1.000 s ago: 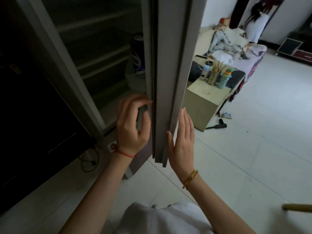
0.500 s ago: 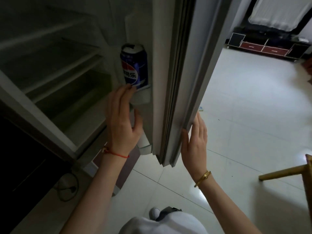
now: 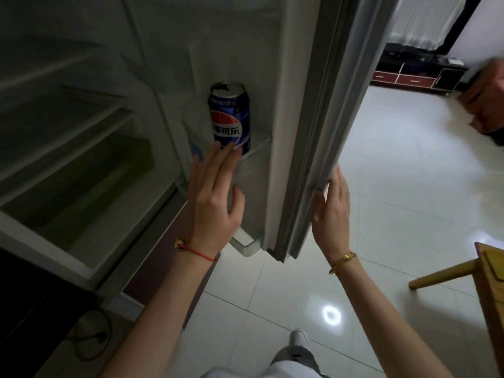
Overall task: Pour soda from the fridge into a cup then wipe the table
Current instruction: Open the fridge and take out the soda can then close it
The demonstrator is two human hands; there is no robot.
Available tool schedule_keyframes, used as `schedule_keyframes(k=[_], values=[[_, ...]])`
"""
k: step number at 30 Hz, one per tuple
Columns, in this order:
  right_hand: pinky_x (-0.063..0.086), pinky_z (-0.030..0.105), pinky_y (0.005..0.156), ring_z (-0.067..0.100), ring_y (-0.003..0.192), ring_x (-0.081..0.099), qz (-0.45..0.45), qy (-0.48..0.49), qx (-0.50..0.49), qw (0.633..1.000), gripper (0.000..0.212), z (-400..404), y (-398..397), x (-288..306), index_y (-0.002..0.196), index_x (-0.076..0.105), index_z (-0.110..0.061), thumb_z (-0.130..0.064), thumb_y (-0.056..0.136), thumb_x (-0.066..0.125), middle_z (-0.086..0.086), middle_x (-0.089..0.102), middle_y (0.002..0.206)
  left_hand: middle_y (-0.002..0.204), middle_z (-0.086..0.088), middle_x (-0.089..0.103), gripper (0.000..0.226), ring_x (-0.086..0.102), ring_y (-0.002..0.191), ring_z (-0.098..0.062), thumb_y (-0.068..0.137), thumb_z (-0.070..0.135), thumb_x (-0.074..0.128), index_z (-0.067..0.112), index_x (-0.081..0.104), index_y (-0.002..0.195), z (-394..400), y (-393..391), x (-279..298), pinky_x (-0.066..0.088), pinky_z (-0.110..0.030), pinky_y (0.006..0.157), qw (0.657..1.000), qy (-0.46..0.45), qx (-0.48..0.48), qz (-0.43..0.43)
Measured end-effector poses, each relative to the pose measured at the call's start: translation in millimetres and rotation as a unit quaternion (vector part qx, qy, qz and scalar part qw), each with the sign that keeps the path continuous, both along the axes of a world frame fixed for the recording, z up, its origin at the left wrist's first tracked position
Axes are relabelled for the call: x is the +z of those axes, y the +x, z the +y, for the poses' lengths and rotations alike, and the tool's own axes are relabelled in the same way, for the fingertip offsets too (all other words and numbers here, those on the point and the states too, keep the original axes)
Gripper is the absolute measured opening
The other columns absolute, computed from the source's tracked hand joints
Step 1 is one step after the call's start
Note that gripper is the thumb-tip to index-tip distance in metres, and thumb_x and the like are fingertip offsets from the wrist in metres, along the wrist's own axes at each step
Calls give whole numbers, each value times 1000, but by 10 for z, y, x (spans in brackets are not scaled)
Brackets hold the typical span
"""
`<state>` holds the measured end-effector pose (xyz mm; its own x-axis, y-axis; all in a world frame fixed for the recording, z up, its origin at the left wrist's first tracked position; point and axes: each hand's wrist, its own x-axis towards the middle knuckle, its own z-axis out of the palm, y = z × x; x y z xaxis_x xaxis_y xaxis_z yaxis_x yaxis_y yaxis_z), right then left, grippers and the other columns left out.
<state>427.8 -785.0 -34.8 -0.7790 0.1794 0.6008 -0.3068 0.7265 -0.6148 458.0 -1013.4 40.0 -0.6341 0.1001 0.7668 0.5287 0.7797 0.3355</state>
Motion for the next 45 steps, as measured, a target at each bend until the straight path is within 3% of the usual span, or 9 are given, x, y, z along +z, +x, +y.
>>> schedule_keyframes(k=[13,24,31,36,40,45], values=[[23,36,121,17,147,25,-28,17,76,997,60,1037,-1232,119,154,22,-14,-5,98,43,3,27,159,146,-7,49,52,37,141,-21,90,2,55,9,48,141,991,-763,26,21,-52,120,999,-28,41,8],[28,52,116,25,143,31,-66,31,128,989,53,1578,-2437,120,152,23,-21,-21,99,32,3,35,154,152,-3,41,54,28,146,-18,92,8,50,10,42,145,1651,-1445,93,13,-52,121,993,-48,103,-21],[35,48,112,28,136,37,-72,42,122,989,54,1705,-3091,112,148,27,-20,-22,94,25,6,38,151,152,-3,41,56,28,146,-16,90,7,51,10,42,146,1803,-1851,115,12,-49,122,992,-51,114,-22],[36,46,111,28,133,39,-65,47,132,988,54,1743,-3590,144,146,30,-18,-10,93,33,7,40,148,149,-3,46,54,33,143,-16,89,4,53,9,47,142,1831,-2265,106,15,-51,121,991,-37,129,-4],[40,38,105,23,120,44,-51,62,145,986,51,1775,-3804,240,140,36,-17,-2,92,38,4,45,138,144,-5,51,51,40,140,-18,88,-1,52,7,51,138,1856,-2460,130,21,-52,119,991,-24,127,17],[43,51,103,32,120,45,-83,89,144,982,45,1810,-4223,200,135,37,-14,-7,91,34,11,46,135,140,-6,55,48,45,136,-19,87,-4,53,6,55,134,1878,-2705,139,24,-51,118,991,-16,133,29]])
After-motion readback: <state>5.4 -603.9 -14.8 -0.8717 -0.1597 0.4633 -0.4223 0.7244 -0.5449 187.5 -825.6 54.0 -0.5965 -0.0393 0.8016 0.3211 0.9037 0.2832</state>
